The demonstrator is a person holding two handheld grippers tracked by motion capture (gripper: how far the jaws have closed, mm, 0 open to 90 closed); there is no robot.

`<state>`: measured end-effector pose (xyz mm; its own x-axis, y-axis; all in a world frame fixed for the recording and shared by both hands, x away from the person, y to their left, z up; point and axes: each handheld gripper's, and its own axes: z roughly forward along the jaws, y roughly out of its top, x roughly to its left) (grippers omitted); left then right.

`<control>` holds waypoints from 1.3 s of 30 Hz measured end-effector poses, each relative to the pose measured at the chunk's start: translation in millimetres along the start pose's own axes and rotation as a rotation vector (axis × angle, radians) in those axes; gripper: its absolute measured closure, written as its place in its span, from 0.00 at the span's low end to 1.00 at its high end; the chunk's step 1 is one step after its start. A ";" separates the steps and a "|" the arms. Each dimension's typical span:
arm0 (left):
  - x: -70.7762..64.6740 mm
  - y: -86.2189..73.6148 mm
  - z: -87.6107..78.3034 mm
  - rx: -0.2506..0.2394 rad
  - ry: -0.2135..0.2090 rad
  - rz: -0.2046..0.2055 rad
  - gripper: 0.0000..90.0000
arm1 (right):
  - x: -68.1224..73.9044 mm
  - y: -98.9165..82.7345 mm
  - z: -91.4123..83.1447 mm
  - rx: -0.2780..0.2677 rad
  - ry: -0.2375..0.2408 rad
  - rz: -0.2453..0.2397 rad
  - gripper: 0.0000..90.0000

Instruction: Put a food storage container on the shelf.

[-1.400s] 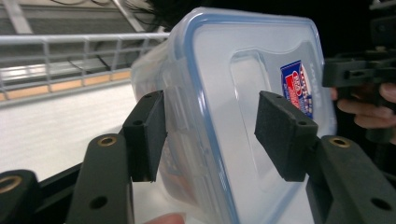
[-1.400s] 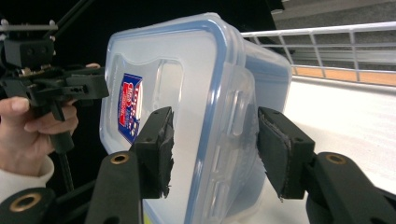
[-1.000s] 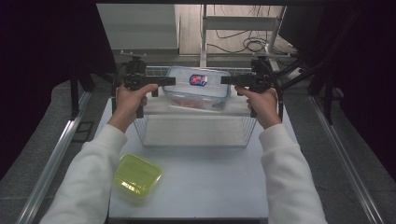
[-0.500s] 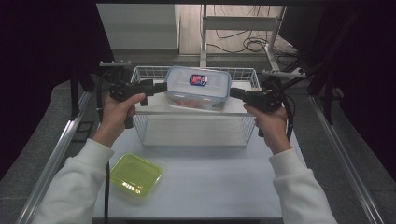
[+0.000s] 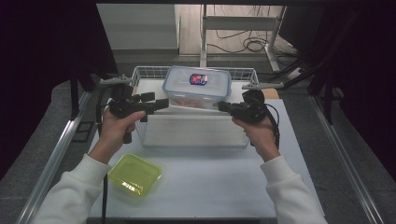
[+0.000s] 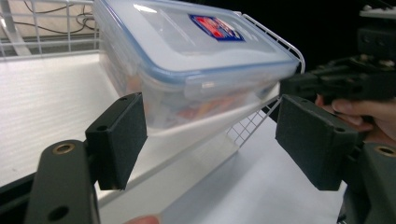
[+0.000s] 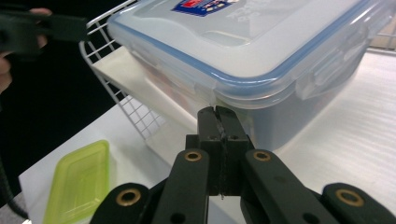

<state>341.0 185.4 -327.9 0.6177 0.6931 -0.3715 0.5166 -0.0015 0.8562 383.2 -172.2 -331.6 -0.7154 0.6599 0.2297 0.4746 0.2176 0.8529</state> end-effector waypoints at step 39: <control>-5.5 -88.7 -19.6 0.014 -0.041 -0.035 0.27 | 0.4 -87.6 -42.5 -0.076 0.115 0.084 0.99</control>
<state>280.1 195.9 -394.8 0.6226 0.6630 -0.4157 0.5463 0.0121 0.8375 319.6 -221.6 -386.3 -0.7313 0.5854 0.3500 0.4980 0.1077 0.8605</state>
